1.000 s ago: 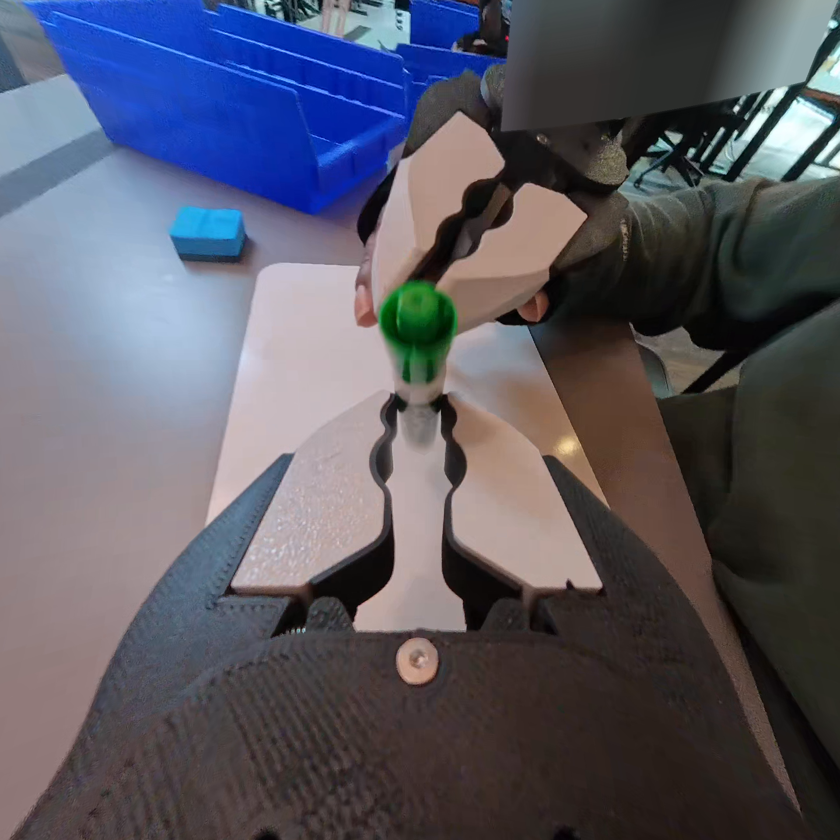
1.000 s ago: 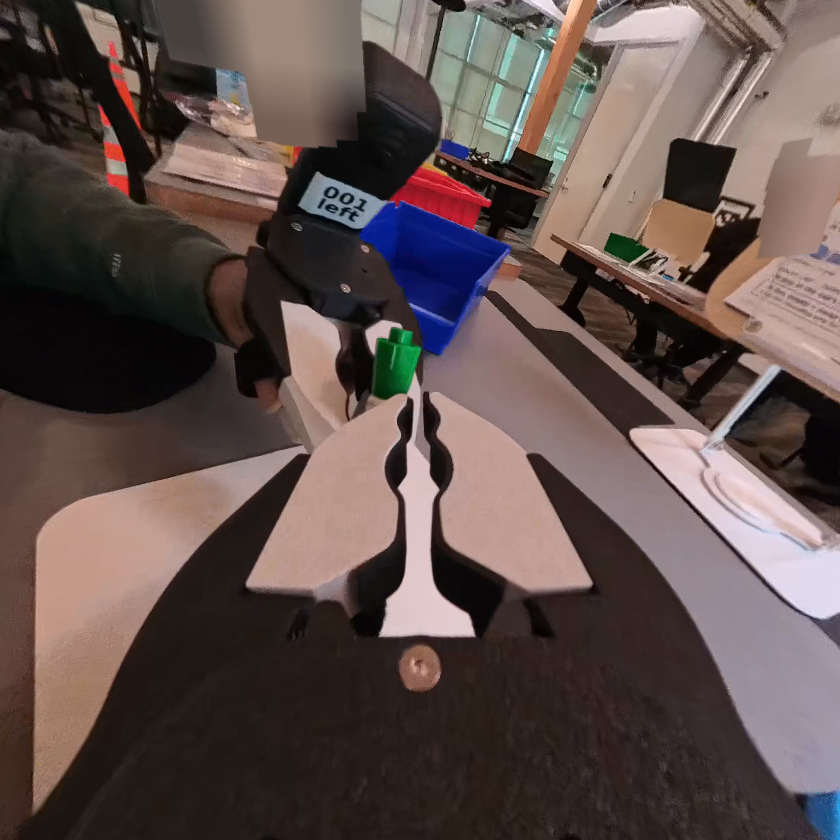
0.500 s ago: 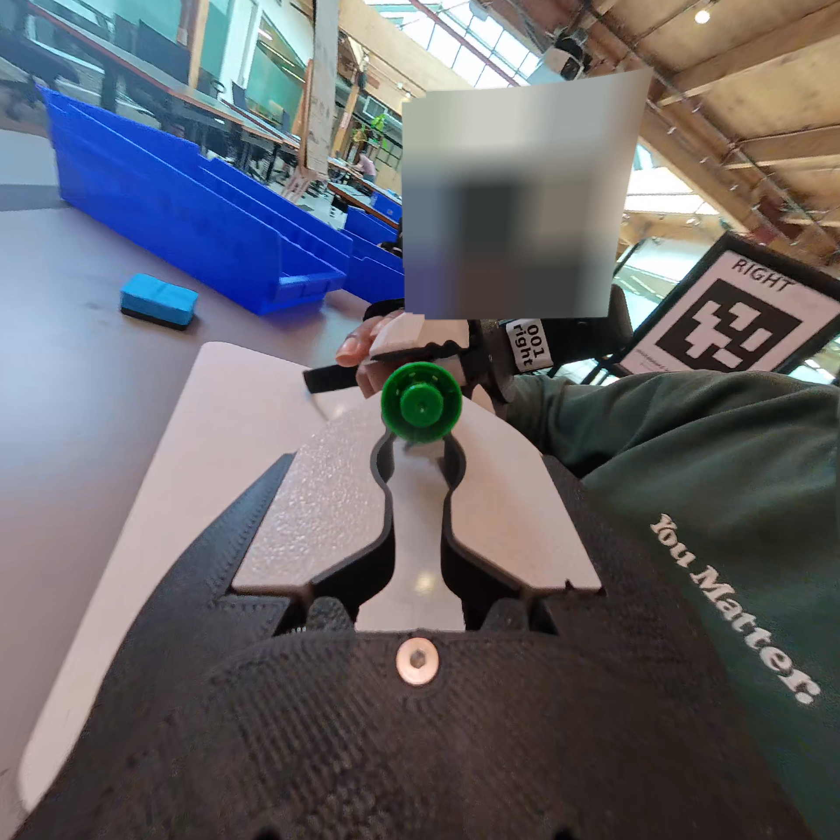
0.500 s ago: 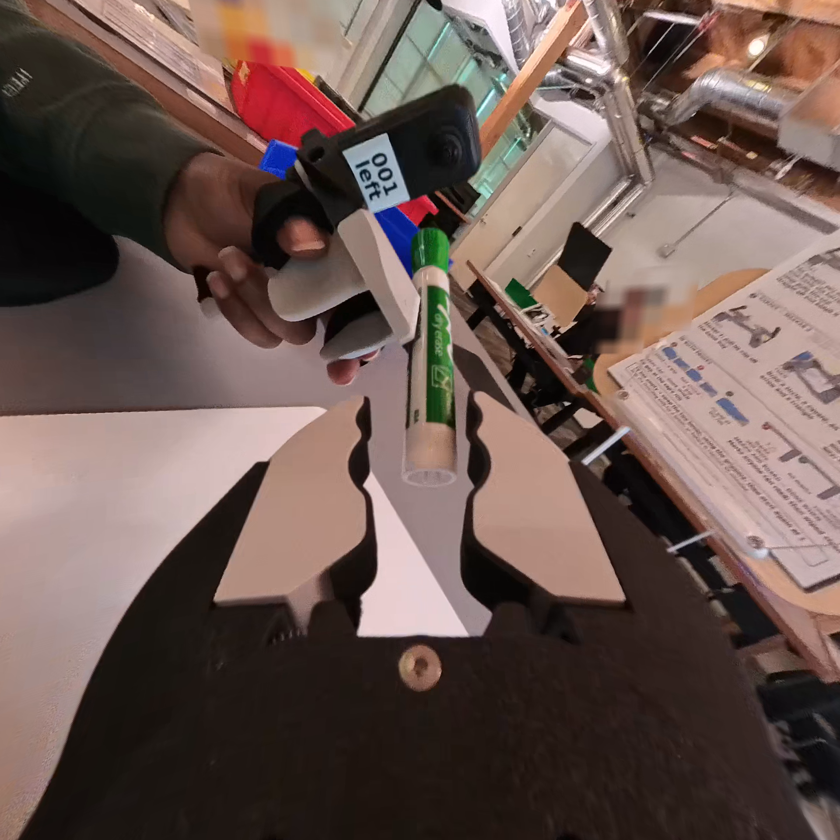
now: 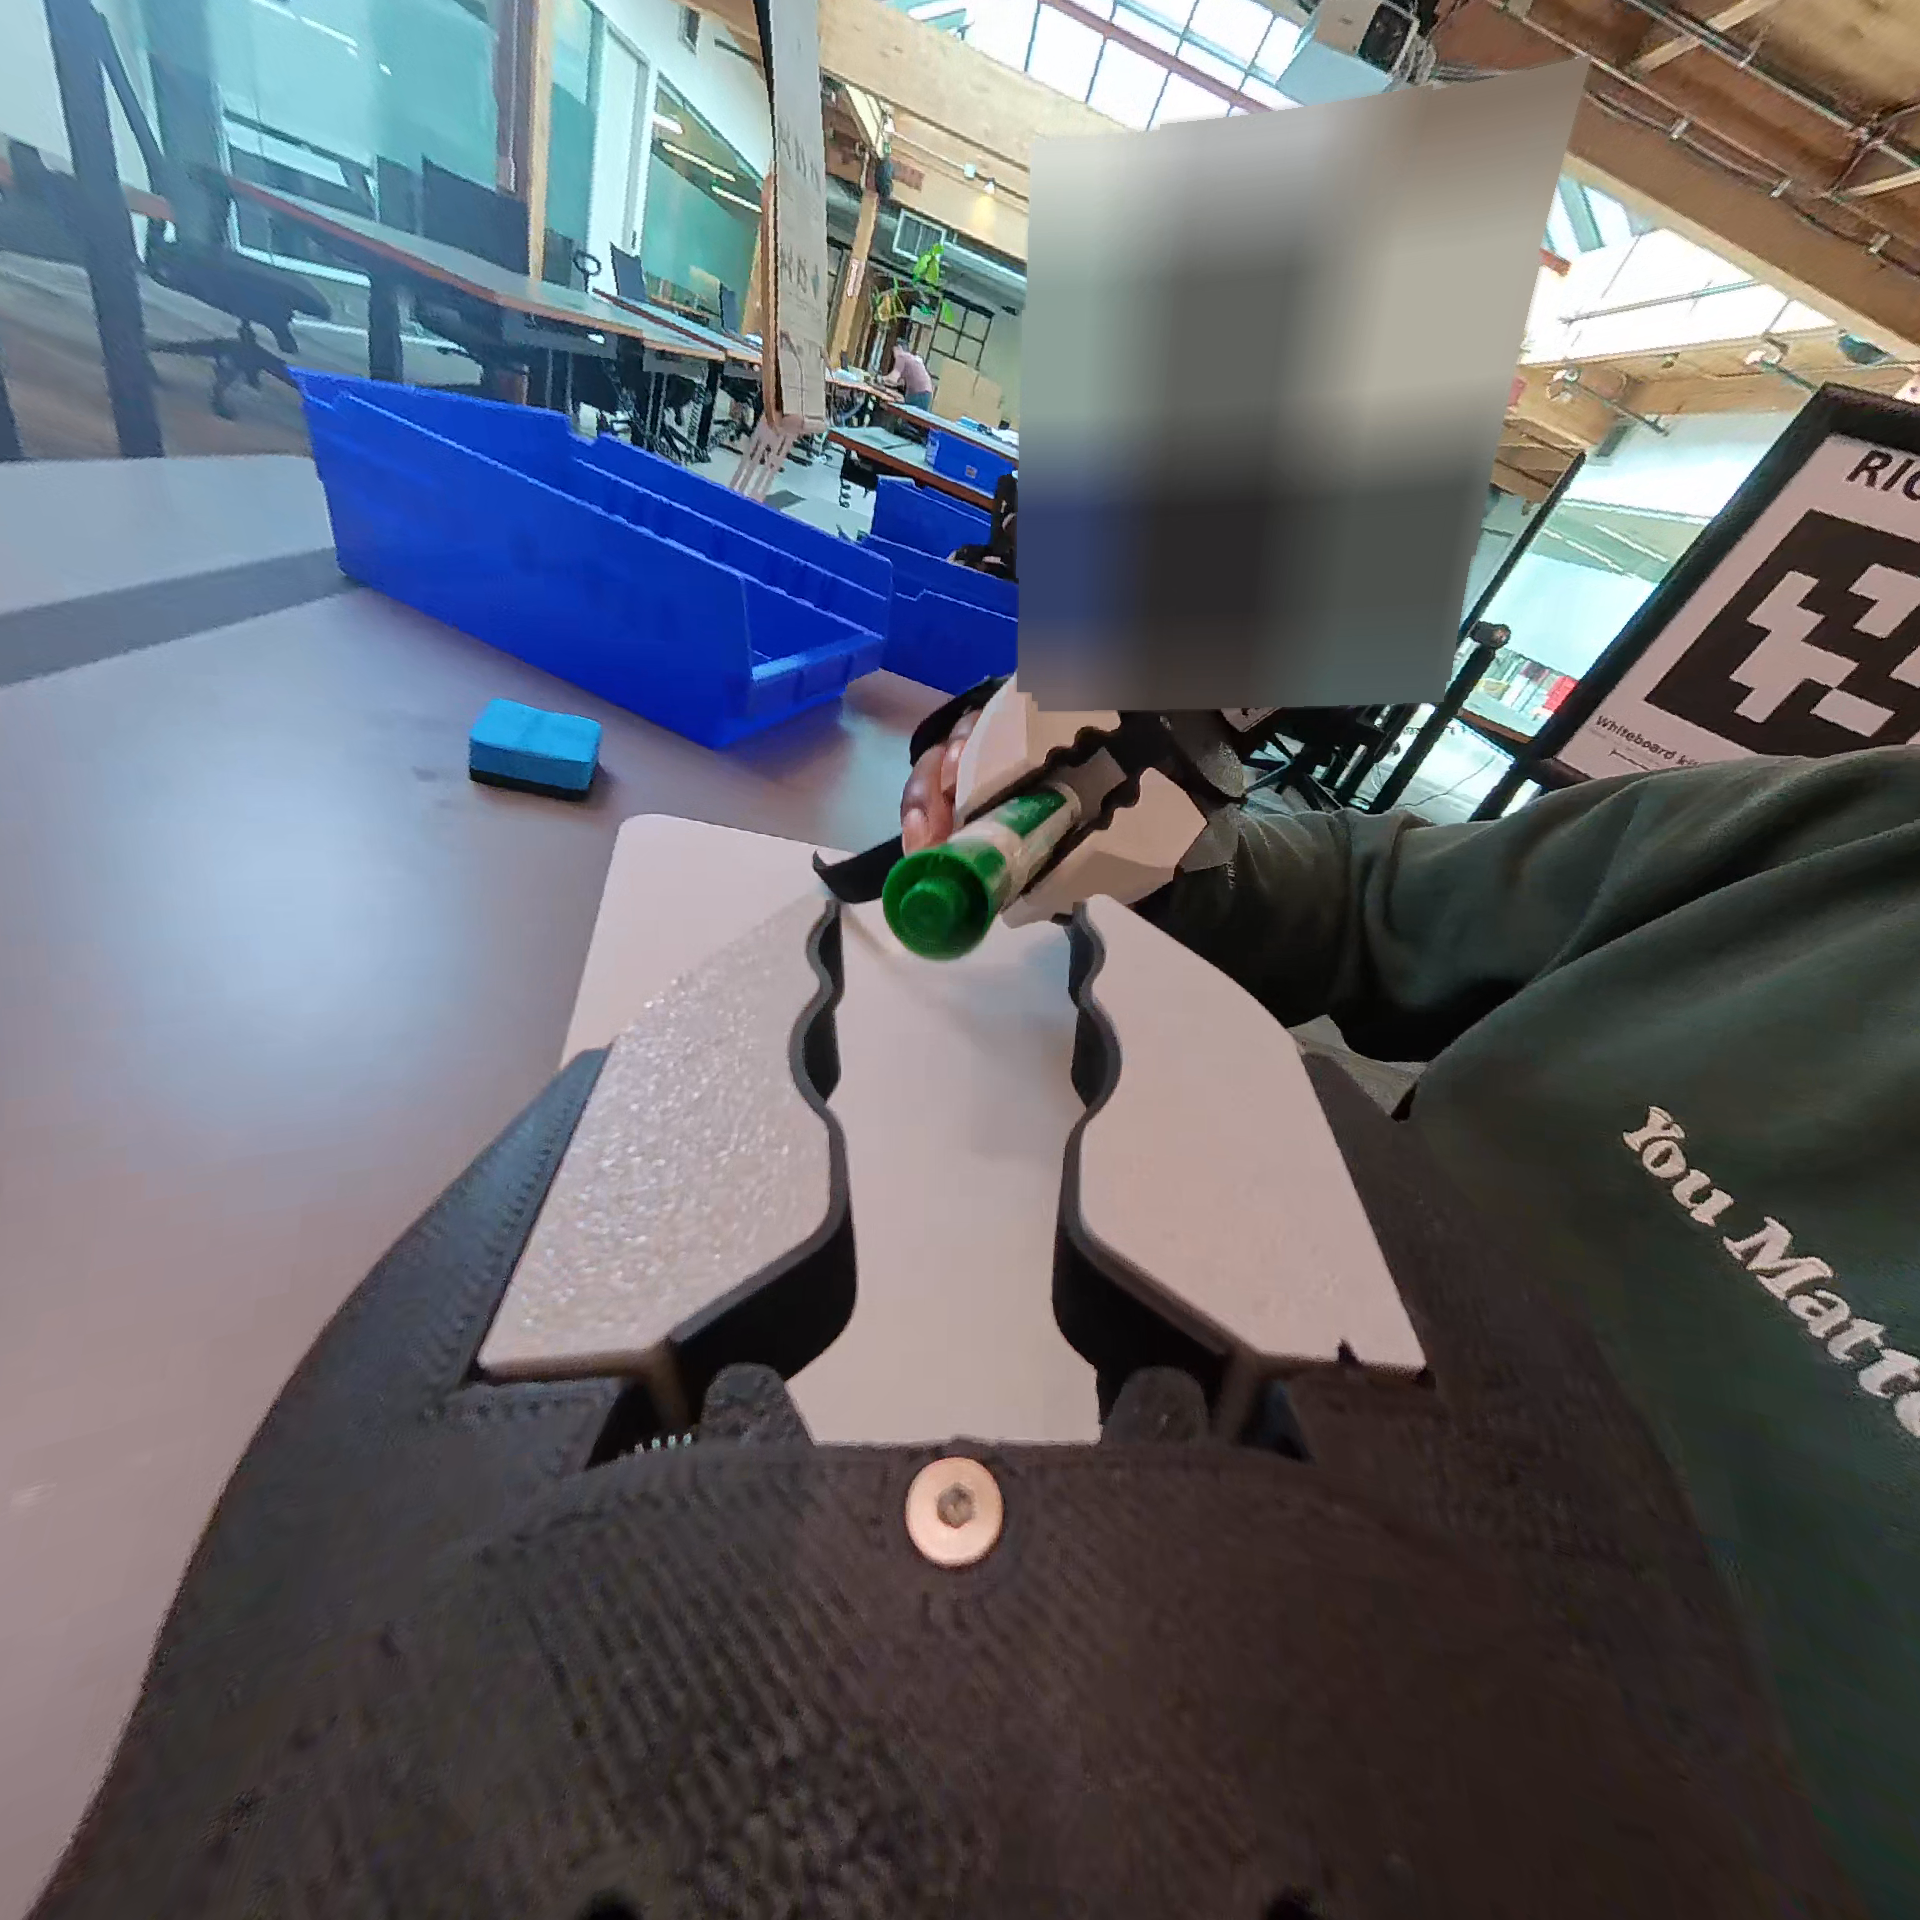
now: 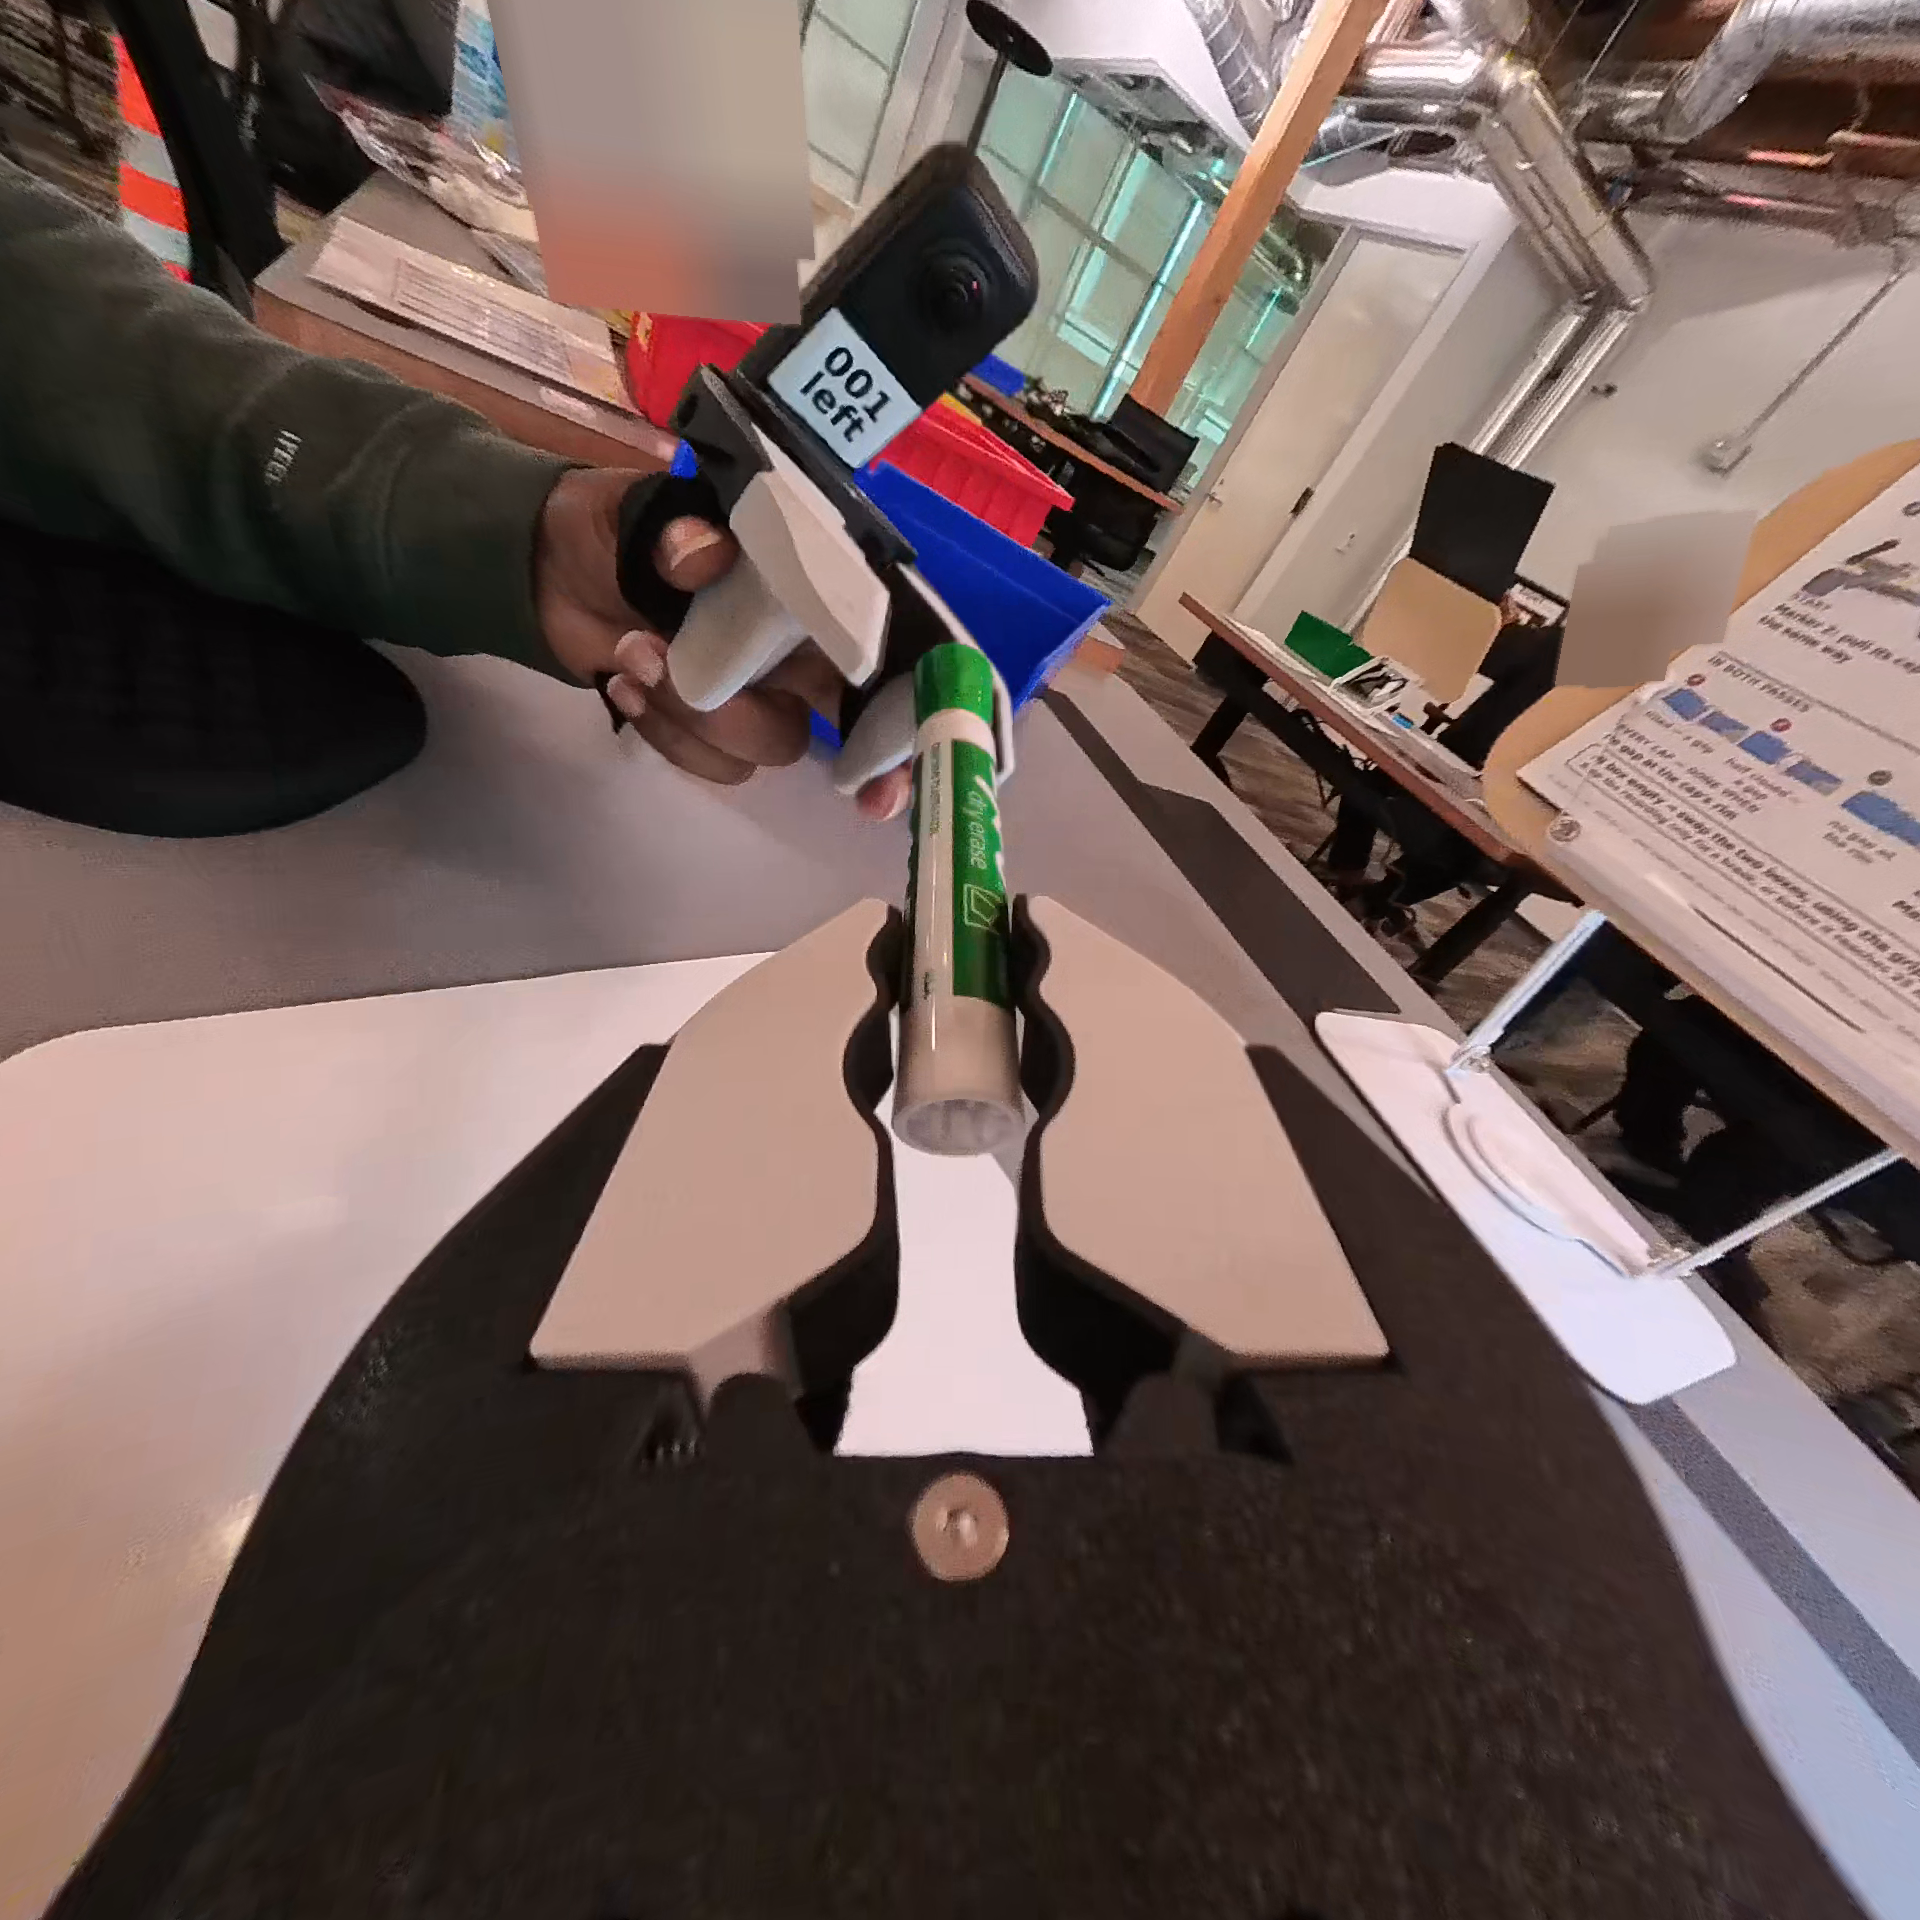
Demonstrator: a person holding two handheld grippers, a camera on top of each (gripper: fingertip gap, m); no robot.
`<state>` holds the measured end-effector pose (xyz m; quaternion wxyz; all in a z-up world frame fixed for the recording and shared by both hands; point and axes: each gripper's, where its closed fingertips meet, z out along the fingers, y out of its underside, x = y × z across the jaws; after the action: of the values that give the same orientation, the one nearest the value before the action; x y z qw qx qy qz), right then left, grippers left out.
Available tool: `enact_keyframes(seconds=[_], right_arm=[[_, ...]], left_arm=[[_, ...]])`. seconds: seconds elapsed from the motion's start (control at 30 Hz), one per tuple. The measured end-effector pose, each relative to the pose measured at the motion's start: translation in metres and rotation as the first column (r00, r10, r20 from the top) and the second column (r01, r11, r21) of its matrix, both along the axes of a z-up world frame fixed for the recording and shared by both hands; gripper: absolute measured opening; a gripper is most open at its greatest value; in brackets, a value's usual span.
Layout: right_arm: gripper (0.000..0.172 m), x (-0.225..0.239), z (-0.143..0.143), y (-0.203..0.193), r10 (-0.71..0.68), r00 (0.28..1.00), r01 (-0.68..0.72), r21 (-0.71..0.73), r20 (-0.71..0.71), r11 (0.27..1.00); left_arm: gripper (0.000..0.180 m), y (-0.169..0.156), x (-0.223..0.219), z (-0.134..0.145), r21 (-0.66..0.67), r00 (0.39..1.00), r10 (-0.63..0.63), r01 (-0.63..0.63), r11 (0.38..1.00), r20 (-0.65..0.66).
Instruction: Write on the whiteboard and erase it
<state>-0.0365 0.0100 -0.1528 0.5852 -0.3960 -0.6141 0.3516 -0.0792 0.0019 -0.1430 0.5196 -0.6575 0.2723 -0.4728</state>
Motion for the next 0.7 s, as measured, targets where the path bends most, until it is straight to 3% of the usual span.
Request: enact_keyframes(seconds=[0.13, 0.43, 0.53, 0.7], right_arm=[[0.020, -0.002, -0.004, -0.002, 0.030, 0.999, -0.029, -0.051, 0.014, 0.998], [0.020, 0.000, -0.006, -0.007, 0.088, 0.996, -0.086, -0.109, 0.013, 0.990], [0.021, -0.001, -0.002, -0.011, 0.095, 0.995, -0.095, -0.094, -0.012, 0.991], [0.041, -0.010, -0.001, -0.019, 0.037, 0.999, -0.036, 0.017, -0.026, 0.999]], left_arm=[[0.022, 0.002, -0.005, -0.001, 0.054, 0.999, 0.032, -0.030, 0.998, -0.037], [0.021, -0.005, 0.000, -0.004, 0.023, 0.998, -0.023, 0.024, 0.999, -0.051], [0.020, -0.005, 0.001, 0.003, -0.027, 0.997, -0.040, 0.042, 0.999, 0.062], [0.020, -0.006, 0.010, 0.006, -0.147, 0.966, -0.067, 0.107, 0.983, 0.251]])
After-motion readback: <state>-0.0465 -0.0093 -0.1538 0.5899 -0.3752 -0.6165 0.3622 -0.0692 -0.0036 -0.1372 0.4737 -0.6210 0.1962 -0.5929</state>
